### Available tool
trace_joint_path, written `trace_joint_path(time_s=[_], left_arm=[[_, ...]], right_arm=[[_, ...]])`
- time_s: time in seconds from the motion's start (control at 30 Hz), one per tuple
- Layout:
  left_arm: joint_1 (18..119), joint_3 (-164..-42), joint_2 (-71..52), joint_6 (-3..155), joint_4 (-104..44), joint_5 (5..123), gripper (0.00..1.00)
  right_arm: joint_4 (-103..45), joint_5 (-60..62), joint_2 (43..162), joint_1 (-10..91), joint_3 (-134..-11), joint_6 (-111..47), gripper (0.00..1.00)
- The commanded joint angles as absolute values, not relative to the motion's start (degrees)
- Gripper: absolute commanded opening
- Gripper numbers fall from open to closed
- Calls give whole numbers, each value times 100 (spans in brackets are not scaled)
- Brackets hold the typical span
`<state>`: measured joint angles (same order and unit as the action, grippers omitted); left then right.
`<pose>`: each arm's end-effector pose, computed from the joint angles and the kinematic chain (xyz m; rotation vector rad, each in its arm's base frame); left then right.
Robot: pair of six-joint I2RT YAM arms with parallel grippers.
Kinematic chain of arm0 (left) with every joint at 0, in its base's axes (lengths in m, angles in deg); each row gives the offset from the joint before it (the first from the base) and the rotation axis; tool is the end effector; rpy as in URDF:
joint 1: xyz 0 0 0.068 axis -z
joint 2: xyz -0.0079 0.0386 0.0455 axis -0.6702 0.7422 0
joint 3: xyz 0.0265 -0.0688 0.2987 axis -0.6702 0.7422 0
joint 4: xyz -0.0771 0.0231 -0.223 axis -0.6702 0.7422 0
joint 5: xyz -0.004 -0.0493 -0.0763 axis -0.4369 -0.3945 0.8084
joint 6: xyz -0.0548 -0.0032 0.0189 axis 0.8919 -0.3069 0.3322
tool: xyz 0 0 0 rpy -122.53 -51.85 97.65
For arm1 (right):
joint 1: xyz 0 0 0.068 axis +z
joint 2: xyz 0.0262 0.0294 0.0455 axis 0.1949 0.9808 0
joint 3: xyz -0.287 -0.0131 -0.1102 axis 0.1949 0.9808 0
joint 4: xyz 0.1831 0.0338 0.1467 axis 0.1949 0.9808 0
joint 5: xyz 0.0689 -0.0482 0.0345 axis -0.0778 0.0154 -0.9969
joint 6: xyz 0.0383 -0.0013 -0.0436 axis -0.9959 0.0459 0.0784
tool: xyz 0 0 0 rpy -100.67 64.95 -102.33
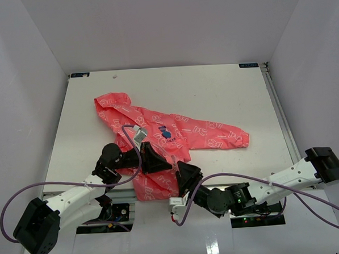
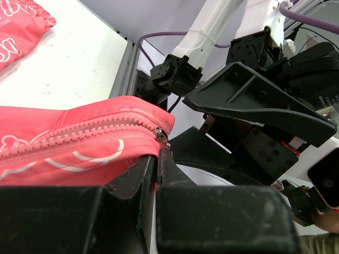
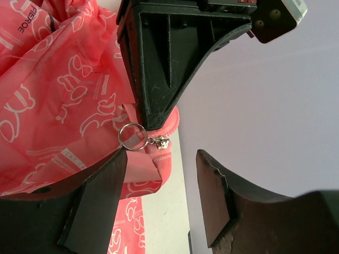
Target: Zip up the jacket
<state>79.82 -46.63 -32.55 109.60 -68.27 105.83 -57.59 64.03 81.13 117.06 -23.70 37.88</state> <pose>0.0980 -0.1163 0.2744 0.7122 1.6939 -1.7344 -0.0168 0.1845 0.2979 -1.3810 0.8442 -0.2232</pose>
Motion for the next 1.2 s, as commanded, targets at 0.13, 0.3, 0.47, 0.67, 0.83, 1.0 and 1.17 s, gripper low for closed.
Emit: trace_joint_path(time_s=[0.13,0.3,0.47,0.67,0.83,1.0,1.17], left_arm=[[8014,-4724,-3335,11039,-6861,10670,0],[8014,-4700,-3361,11040,-6835,10669,0],[8014,-4681,-3345,11046,-6867,10670,0],[8014,-4650,-3322,11067,-6935,10670,0],[8014,-4646,-3323,11075,-6953,10684,0],[8014,-4637,-3327,11002,-6919,10678,0],[8014,-4602,-3353,10827,-6778,10560,0]], right_arm=[[-5814,6517,8474,11706,-2658,3932,55],[-6348,6660,8653,11706,-2615,4319,52],[-6695,6608,8696,11706,-2585,4540,45],[-6756,6596,8700,11706,-2596,4549,33],[-6756,6592,8674,11697,-2583,4554,20],[-6793,6595,8622,11689,-2588,4530,8],[-6810,6388,8382,11639,-2614,4289,8]])
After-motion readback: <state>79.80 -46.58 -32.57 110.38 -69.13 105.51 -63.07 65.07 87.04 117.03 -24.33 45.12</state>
